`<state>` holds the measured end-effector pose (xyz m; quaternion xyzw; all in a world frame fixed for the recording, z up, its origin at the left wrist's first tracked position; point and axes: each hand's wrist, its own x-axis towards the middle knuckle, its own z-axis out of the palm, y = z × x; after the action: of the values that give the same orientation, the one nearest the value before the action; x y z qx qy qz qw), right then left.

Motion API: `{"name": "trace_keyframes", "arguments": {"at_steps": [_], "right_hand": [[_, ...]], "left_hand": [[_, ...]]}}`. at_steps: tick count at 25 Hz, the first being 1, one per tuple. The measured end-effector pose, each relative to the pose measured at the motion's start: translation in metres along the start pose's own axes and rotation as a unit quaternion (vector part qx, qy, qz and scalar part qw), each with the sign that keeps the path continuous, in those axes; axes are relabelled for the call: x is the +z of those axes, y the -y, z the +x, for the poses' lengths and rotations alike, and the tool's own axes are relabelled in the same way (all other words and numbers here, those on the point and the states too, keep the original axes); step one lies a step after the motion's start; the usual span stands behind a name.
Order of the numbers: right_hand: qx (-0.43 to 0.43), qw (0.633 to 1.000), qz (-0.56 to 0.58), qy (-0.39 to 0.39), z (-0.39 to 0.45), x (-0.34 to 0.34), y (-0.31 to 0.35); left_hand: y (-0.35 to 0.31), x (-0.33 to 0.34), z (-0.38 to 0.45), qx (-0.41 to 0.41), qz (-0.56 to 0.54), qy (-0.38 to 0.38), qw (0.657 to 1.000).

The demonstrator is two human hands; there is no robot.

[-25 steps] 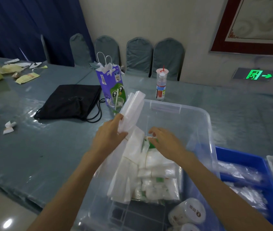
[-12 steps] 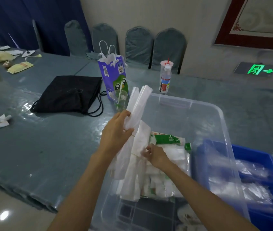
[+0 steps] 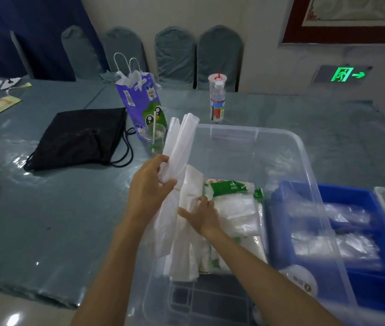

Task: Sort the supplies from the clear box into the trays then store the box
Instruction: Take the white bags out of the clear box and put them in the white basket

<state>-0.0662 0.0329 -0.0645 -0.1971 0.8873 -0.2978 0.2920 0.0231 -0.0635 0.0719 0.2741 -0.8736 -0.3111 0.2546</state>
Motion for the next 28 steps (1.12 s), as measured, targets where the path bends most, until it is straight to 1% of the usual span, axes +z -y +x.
{"name": "trace_keyframes", "arguments": {"at_steps": [4,10,15,18,21,23,28], "right_hand": [[-0.012,1.0,-0.003,-0.022,0.0,0.008,-0.006],[-0.003,0.999,0.045,0.0,0.006,0.004,-0.006],[0.006,0.997,0.07,0.034,0.007,0.001,-0.001],[0.014,0.989,0.135,0.062,0.003,0.001,-0.001],[0.011,0.966,0.244,0.083,-0.001,-0.005,-0.004],[0.008,0.955,0.283,0.092,-0.003,-0.009,-0.004],[0.0,0.933,0.356,0.047,0.001,-0.012,-0.006]], "left_hand": [[-0.004,-0.008,0.0,-0.01,-0.005,-0.004,1.0],[-0.005,-0.017,-0.003,-0.02,-0.005,0.026,0.999],[-0.005,-0.016,-0.004,-0.03,-0.011,0.026,0.999],[-0.003,-0.015,-0.003,-0.039,-0.023,0.022,0.999],[-0.004,-0.015,-0.004,-0.042,-0.023,0.018,0.999],[-0.003,-0.015,-0.004,-0.041,-0.025,0.018,0.999],[0.0,-0.014,-0.003,-0.049,-0.029,0.015,0.998]]}}
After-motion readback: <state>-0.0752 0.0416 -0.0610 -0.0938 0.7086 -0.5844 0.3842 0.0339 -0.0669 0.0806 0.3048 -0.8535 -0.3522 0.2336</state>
